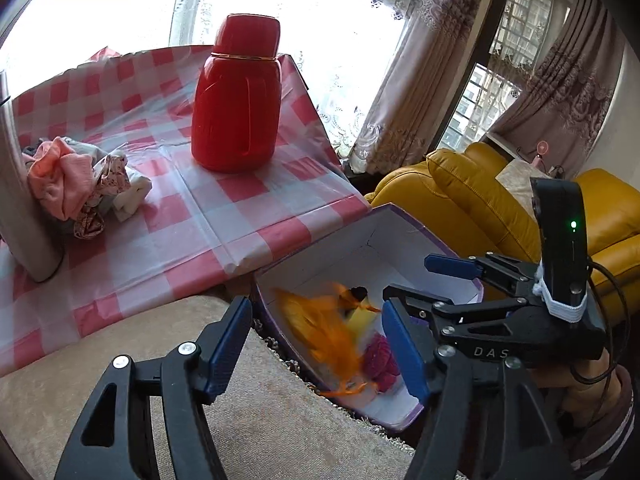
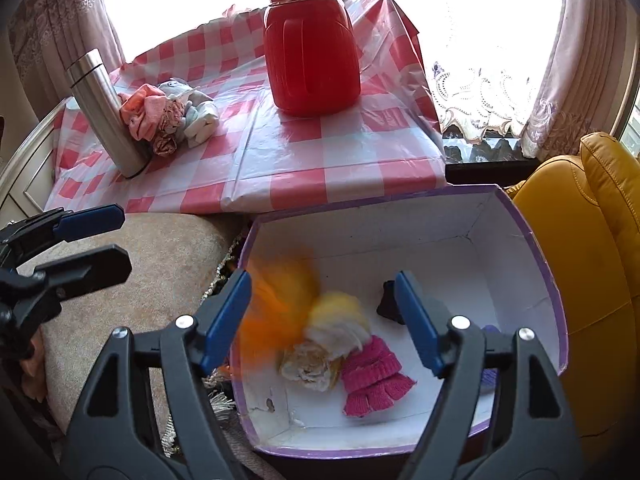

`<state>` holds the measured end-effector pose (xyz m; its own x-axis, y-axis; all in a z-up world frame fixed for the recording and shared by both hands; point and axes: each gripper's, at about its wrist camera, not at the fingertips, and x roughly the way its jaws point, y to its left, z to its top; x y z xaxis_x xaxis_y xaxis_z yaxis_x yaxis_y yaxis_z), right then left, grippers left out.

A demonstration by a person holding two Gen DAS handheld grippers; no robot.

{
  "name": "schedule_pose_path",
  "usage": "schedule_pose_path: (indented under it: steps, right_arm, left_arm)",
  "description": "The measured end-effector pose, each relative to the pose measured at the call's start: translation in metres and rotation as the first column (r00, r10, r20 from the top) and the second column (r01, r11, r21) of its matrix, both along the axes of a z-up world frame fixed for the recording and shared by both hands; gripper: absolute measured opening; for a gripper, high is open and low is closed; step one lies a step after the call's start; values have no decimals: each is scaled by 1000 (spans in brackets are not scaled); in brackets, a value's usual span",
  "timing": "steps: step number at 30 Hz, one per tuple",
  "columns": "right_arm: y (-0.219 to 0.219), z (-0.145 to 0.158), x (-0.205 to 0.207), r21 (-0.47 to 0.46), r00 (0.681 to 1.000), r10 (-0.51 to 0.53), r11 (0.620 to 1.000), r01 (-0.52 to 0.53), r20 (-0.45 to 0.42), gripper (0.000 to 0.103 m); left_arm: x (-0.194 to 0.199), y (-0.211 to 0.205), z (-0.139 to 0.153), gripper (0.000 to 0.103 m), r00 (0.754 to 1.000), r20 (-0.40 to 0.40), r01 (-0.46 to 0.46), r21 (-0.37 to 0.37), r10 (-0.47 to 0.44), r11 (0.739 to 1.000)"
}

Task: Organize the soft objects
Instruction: 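Carry both items over the white box and open both tools to drop them, then move both open tools back toward the table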

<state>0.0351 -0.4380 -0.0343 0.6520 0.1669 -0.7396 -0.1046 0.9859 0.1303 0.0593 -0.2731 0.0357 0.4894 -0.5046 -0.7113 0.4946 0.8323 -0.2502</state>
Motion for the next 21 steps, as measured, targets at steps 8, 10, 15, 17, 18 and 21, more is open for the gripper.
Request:
schedule_pose_path:
  steps: [8,10,15,17,18,21]
  right_arm:
    - [1,5,-5,-1,999,-20,1000,20,32,78]
    - [2,9,-7,6,998,-34,999,34,57,78]
    - [18,18,-9,20,995,-37,999,35,91,78]
    - [28,22,-10,30,994,-19,999,16,104,78]
    - [33,24,-10,41,994,-6,999,1,113,78]
    - [48,26,-9,47,994,24,998,-29,109,78]
  left_arm:
    - [-1,16,-5,68,999,-17,-39,-23,39,999]
    - [-3,21,-6,68,999,-20,-52,-25,51,998]
    - [-1,41,-7,68,991,-35,-128,-29,127,991]
    - [0,53,-6,68,983,-33,-180,-23,179,983]
    - [0,61,-6,68,978,-31,-205,-26,205,978]
    - [0,85,-4,68,961,-29,-276,-35,275,961]
